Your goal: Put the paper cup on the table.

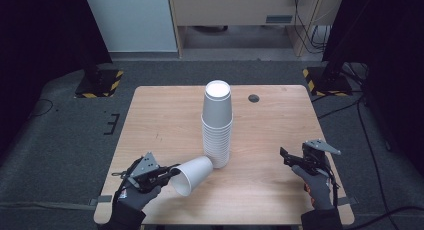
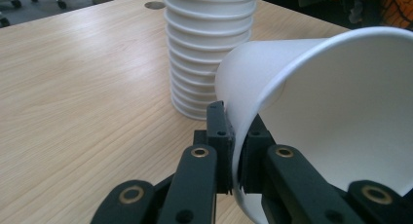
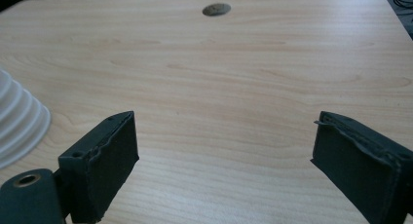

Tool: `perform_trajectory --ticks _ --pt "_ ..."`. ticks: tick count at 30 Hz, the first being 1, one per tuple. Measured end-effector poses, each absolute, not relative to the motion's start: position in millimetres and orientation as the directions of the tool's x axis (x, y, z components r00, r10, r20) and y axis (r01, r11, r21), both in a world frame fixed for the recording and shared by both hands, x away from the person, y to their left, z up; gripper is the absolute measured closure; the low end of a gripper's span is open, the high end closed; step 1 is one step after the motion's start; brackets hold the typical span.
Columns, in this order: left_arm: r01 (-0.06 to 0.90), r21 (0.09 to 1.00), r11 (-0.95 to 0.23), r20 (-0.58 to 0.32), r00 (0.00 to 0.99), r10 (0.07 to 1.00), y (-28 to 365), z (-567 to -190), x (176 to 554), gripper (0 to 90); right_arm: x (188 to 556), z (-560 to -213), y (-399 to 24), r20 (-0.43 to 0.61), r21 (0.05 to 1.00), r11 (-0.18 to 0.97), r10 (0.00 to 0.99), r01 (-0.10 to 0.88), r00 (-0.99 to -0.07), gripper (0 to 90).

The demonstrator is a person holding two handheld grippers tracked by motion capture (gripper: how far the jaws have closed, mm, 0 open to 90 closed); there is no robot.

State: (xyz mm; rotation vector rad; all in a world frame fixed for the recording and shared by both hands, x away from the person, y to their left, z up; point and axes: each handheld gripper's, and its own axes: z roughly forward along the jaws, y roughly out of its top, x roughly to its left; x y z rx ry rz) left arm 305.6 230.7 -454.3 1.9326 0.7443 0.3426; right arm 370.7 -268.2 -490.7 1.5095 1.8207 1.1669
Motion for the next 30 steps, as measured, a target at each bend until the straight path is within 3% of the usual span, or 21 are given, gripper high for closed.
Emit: perform_trajectory --ticks 12,30 --pt "0.404 0.873 -0.273 -0.090 0.684 0.724 266.5 -454.0 306.6 85.6 379.1 -514.4 -264.2 0.047 0.778 0.135 0.961 0.614 -0.271 10.1" --pt "0.599 0.778 -0.187 -0.117 0.431 0.895 313.9 -448.7 339.1 85.6 384.4 -534.9 -256.3 -0.008 0.695 0.228 0.951 0.682 -0.310 9.9"
